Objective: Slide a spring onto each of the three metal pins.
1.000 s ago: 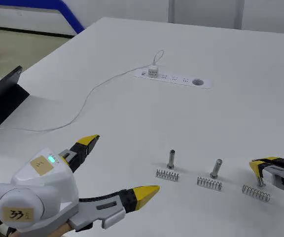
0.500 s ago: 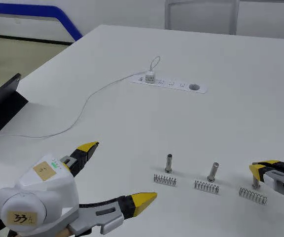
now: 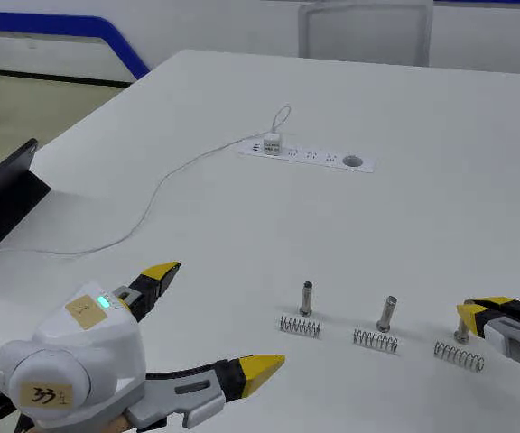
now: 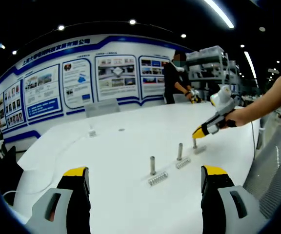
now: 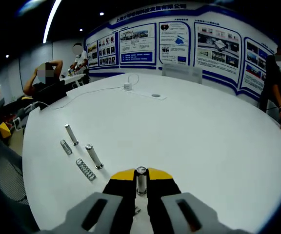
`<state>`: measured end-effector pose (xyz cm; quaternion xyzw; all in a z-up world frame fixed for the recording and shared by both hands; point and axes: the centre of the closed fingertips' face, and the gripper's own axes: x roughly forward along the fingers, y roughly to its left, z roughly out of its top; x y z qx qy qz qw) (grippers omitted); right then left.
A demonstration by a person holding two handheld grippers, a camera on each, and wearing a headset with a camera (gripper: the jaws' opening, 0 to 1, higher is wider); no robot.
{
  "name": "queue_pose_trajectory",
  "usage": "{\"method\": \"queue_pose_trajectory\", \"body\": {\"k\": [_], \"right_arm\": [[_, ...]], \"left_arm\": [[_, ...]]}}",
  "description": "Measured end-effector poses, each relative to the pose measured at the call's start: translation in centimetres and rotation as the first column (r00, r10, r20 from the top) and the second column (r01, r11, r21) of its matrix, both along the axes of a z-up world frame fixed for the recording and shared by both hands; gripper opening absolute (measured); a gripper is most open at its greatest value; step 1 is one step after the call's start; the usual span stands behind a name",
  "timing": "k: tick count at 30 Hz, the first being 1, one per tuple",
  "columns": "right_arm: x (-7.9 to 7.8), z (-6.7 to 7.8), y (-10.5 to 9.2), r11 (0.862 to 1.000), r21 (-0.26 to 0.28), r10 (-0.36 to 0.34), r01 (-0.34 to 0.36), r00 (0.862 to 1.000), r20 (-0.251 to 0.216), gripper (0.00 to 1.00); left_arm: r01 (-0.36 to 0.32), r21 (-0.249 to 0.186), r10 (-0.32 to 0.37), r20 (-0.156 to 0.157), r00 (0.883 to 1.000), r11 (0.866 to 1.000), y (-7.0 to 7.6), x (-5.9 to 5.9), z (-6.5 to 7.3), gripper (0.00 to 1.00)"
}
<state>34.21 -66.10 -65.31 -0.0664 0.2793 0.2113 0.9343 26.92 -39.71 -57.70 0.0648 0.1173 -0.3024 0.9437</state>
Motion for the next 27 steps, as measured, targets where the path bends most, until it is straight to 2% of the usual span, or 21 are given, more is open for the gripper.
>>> {"method": "queue_pose_trajectory", "body": {"k": [6, 12, 17, 27], "right_arm": [[-0.3, 0.0, 0.2, 1.000, -0.013, 0.024, -0.023, 0.999, 0.035, 0.08], [-0.7, 0.1, -0.1, 1.000, -0.003, 0.012, -0.011, 0.999, 0.051, 0.08], [-1.1, 0.3, 0.0, 0.999, -0.028, 0.030, -0.028, 0.997, 0.075, 0.09], [-1.0, 0.5, -0.1, 1.000, 0.013, 0.006, -0.007, 0.997, 0.072, 0.09]], "left_arm": [[-0.008, -0.001, 0.008, 0.000, 1.000, 1.000, 0.2, 0.1, 0.0, 0.97], [-0.006, 0.000, 0.006, 0.001, 1.000, 1.000, 0.2, 0.1, 0.0, 0.97], [0.000, 0.003, 0.000, -0.003, 1.000, 1.000, 0.1, 0.0, -0.1, 0.96], [-0.004, 0.002, 0.004, -0.001, 1.000, 1.000, 0.1, 0.0, 0.0, 0.96]]}}
